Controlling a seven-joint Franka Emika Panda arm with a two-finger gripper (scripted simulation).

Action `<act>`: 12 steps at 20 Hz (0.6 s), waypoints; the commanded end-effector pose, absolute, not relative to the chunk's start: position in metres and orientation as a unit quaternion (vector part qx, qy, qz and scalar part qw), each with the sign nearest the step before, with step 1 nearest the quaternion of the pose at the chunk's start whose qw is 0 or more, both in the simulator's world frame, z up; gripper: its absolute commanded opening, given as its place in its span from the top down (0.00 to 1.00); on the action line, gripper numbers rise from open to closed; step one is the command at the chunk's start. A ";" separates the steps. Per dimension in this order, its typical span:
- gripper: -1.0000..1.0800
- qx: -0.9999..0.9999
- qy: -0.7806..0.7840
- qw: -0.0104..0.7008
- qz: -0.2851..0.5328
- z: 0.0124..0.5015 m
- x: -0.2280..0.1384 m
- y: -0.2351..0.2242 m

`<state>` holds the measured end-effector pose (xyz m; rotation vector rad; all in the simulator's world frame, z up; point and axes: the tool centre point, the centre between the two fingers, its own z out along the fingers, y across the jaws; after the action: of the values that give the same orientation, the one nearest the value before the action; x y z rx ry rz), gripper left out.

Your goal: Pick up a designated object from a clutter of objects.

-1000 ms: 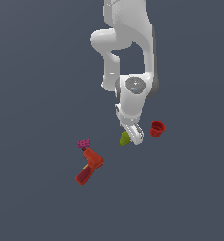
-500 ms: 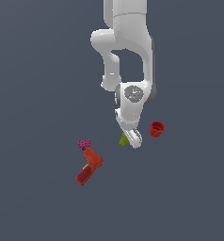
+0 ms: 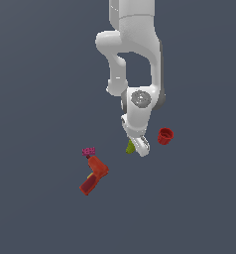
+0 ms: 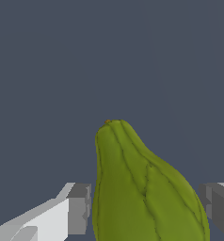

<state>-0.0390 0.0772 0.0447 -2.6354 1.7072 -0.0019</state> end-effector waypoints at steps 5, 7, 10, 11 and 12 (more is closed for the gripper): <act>1.00 -0.839 0.544 0.001 0.000 0.047 -0.039 0.077; 1.00 -0.839 0.544 0.001 0.000 0.051 -0.039 0.076; 1.00 -0.839 0.544 0.001 0.000 0.060 -0.039 0.074; 1.00 -0.839 0.544 0.001 0.000 0.064 -0.040 0.073; 1.00 -0.839 0.544 0.001 0.000 0.069 -0.040 0.072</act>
<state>-0.0405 0.0735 0.0614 -2.6362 1.7087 0.0024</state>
